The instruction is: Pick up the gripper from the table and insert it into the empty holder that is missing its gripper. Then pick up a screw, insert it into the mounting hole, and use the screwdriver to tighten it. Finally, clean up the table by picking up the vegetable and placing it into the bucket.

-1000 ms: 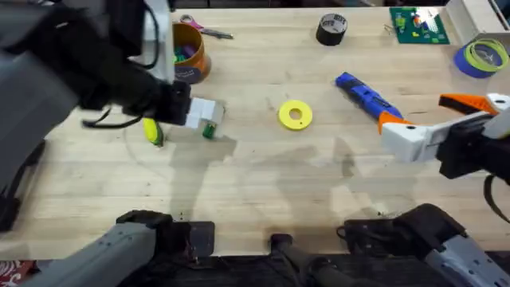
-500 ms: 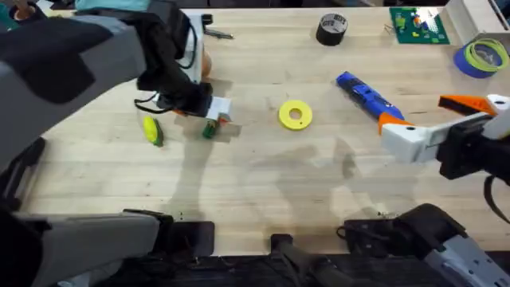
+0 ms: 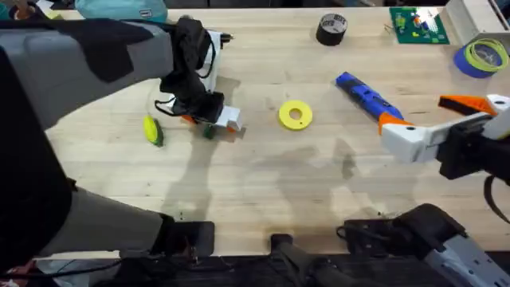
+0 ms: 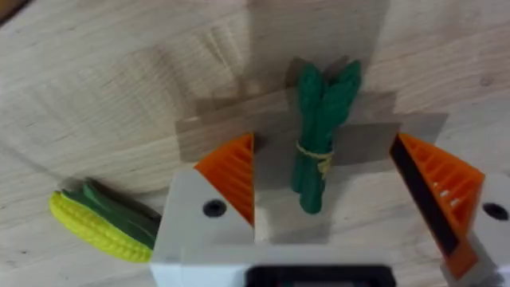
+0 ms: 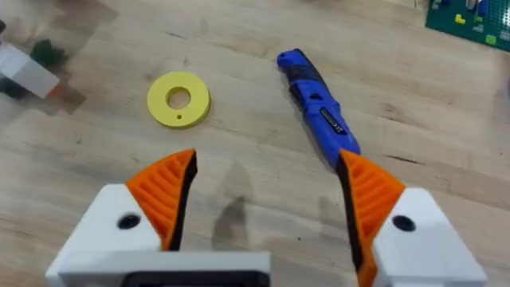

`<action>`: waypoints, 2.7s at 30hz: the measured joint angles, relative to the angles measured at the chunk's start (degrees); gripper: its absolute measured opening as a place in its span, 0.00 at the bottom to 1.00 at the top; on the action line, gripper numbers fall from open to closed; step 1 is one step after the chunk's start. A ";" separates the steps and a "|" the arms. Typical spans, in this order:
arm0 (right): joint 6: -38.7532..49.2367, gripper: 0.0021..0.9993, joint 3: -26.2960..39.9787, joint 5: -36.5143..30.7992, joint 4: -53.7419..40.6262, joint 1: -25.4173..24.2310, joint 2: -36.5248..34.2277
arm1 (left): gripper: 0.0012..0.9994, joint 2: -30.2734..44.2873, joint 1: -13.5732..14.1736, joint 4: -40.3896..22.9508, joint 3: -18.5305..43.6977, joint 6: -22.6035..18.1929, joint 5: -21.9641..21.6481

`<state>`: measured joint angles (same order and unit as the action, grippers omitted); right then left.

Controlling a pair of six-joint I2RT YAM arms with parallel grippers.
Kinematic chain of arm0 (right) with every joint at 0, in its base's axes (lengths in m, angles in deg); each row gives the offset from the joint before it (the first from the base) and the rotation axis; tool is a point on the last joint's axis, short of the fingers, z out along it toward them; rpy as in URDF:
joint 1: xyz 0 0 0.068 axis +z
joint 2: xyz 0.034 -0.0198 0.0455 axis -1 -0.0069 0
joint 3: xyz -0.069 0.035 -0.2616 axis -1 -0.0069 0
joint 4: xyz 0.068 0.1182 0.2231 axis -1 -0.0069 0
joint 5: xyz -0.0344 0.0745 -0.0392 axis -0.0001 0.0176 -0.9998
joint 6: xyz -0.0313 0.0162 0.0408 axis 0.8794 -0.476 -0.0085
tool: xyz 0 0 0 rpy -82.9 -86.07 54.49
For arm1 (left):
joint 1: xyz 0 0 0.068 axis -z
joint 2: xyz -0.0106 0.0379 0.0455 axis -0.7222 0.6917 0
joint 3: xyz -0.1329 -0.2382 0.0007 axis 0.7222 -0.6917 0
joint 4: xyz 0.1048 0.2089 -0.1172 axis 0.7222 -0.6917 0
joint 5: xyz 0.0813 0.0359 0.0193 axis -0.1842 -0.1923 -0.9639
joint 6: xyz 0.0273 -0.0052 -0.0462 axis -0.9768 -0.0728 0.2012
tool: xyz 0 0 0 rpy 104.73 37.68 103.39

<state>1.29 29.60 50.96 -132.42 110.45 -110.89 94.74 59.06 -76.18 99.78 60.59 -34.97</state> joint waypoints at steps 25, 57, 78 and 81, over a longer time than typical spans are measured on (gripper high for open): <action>0.00 1.00 0.00 -0.01 0.00 0.00 0.00 | 0.02 -0.02 0.00 0.25 0.09 0.22 -0.05; 0.00 1.00 0.00 -0.01 0.00 0.00 0.00 | 0.02 -8.15 -7.70 14.58 17.53 -3.17 -15.59; 0.00 1.00 0.00 -0.01 0.00 0.00 0.00 | 0.97 1.79 -7.93 17.09 17.53 -3.62 -14.36; 0.00 1.00 0.00 -0.01 0.00 0.00 0.00 | 0.99 1.79 -7.93 16.50 17.53 -3.67 -14.36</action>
<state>1.29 29.60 50.94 -132.42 110.45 -110.89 96.54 51.12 -59.68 117.31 56.92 -49.33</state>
